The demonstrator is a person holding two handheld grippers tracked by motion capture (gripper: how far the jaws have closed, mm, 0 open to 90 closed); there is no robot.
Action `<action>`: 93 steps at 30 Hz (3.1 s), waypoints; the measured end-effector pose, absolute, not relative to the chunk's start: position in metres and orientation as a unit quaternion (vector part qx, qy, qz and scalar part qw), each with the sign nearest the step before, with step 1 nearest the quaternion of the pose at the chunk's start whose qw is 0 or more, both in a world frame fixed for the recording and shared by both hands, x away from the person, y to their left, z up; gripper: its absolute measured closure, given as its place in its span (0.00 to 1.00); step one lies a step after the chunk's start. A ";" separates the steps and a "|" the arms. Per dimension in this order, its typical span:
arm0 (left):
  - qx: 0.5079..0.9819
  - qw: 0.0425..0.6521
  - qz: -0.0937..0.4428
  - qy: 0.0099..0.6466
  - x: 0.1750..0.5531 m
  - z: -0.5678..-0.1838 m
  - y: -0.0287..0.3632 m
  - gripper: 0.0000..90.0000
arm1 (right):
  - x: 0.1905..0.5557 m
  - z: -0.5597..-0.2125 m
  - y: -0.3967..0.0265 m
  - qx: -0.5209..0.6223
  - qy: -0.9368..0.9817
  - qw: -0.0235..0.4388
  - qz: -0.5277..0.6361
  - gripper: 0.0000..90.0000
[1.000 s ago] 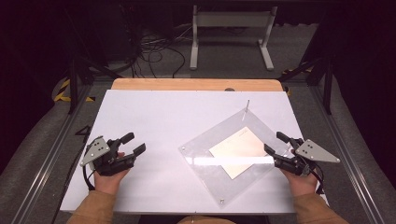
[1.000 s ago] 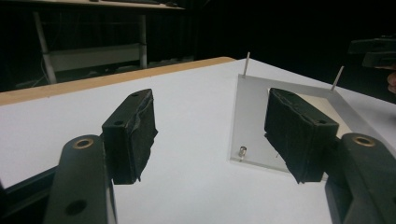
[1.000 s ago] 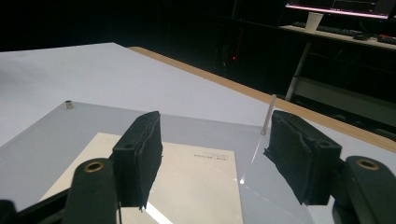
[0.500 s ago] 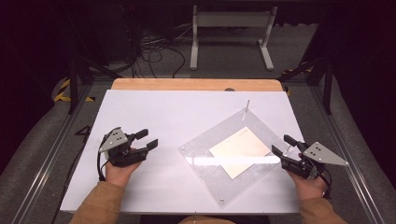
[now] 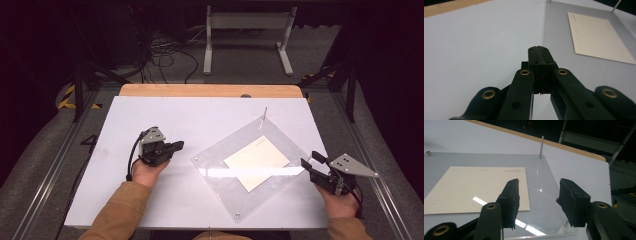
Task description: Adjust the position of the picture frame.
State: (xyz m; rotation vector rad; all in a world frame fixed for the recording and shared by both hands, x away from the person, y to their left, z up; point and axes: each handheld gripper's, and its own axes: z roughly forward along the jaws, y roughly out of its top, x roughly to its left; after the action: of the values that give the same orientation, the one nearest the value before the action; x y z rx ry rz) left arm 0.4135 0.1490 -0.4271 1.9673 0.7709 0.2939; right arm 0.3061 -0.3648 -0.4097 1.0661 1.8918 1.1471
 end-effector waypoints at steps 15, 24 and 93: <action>0.835 0.431 0.087 0.331 0.433 -0.445 0.123 1.00 | 0.326 -0.419 -0.396 0.470 0.718 0.340 0.385 0.61; 0.832 0.418 0.090 0.354 0.436 -0.452 0.126 1.00 | 0.347 -0.429 -0.395 0.474 0.739 0.316 0.360 0.78; 0.881 0.361 -0.043 0.304 0.361 -0.458 0.133 1.00 | 0.509 -0.385 -0.307 0.375 0.786 0.286 0.399 0.94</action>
State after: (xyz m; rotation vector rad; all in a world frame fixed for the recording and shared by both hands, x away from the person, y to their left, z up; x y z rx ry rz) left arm 0.3611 0.1327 -0.4578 2.2700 0.7831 -0.1121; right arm 0.5088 -0.3072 -0.3853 1.0038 2.1021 1.0673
